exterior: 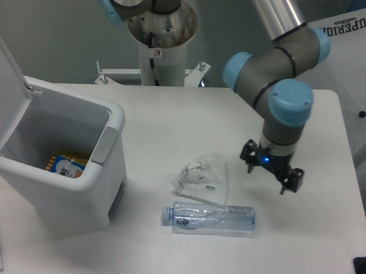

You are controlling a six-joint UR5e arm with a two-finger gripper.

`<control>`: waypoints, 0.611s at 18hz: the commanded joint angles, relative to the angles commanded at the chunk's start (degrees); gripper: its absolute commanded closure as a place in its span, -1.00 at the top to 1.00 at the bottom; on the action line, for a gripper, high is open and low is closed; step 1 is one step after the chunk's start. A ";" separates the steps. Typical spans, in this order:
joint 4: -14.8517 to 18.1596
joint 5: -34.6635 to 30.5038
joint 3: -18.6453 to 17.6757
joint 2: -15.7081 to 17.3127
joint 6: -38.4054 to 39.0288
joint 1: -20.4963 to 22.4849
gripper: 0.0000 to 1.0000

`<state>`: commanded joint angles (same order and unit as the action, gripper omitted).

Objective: Place the trash in the trash can
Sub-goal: 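Move the gripper over the crumpled clear plastic bag and lower it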

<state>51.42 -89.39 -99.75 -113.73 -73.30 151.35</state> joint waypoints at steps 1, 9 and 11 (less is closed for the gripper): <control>-0.09 0.00 -0.88 0.09 0.09 -0.70 1.00; 1.84 -0.09 -3.43 1.40 2.11 -3.96 1.00; 2.20 0.00 -3.96 1.32 2.63 -4.83 1.00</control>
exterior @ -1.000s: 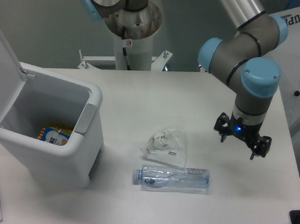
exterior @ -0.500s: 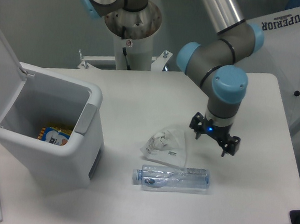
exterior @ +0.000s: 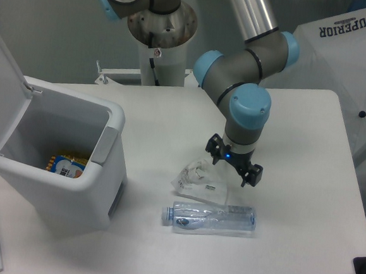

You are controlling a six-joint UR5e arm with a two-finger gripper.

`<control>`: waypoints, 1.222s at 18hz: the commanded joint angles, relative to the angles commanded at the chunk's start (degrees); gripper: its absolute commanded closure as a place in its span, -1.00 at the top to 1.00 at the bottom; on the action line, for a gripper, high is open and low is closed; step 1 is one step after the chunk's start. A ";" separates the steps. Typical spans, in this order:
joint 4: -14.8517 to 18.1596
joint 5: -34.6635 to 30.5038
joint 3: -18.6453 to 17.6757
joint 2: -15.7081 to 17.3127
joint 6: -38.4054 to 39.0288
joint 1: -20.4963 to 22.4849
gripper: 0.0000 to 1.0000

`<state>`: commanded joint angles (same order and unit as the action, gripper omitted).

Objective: Place the trash in the trash can
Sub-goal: 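Move the gripper over the crumpled clear plastic bag and lower it, then close the gripper on the plastic bag and lift it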

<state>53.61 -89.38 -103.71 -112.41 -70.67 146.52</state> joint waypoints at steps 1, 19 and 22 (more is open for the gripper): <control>0.00 -0.17 -0.18 -0.17 0.61 -0.27 1.00; -0.09 -0.70 -2.81 -0.97 7.21 -6.60 -1.00; 0.52 -0.53 -1.94 -0.01 7.04 -6.16 -1.00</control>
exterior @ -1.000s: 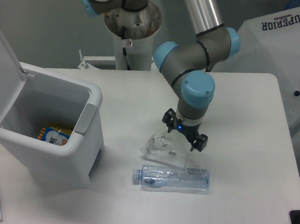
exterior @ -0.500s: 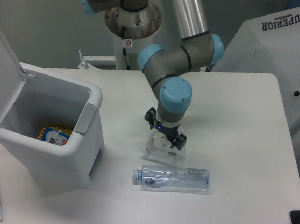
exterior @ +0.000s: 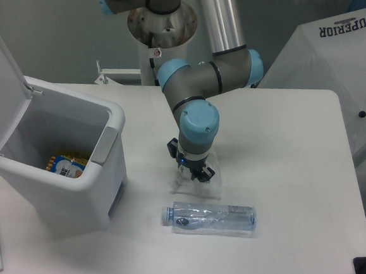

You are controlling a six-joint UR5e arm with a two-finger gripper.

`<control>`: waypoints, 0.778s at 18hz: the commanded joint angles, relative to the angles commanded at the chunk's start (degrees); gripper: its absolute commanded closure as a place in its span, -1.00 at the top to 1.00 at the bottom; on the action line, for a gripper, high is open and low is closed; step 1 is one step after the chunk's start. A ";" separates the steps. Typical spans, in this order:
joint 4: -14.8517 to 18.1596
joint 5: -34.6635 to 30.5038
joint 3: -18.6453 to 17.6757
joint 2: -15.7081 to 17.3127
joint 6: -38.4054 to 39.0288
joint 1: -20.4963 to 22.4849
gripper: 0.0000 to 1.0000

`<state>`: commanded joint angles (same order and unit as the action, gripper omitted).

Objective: Place the trash in the trash can
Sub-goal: 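Close the gripper on the plastic bag and lift it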

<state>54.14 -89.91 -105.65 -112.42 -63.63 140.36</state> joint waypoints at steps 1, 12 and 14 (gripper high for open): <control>0.96 0.00 0.35 0.61 -0.17 0.18 -1.00; 15.82 11.22 10.63 6.68 -2.02 5.71 -1.00; 16.00 16.67 12.65 7.47 -1.76 7.11 -1.00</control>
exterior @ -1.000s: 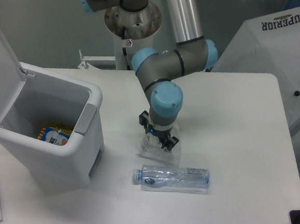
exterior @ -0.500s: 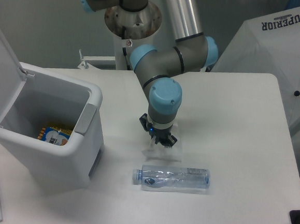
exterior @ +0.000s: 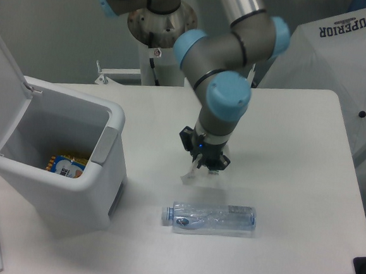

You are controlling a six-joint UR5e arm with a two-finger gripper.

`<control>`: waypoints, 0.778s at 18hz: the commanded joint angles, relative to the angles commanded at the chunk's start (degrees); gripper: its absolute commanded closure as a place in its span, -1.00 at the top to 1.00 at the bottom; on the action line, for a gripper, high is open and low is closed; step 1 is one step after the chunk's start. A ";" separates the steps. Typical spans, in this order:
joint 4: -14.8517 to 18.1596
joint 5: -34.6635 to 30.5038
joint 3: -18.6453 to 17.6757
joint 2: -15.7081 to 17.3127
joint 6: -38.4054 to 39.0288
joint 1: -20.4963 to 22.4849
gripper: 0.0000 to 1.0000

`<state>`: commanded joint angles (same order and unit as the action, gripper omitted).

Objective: Place the trash in the trash can
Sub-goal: 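Close the gripper on the plastic bag and lift it, then carry the bag over the white bin and open the gripper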

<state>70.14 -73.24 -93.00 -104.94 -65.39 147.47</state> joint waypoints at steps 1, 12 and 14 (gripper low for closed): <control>0.00 2.29 0.97 0.09 0.09 0.44 -1.00; -0.35 17.59 8.00 4.83 8.60 0.36 -1.00; -0.70 20.84 9.50 6.06 11.33 0.01 -1.00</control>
<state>69.44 -52.40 -83.50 -98.88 -54.07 147.48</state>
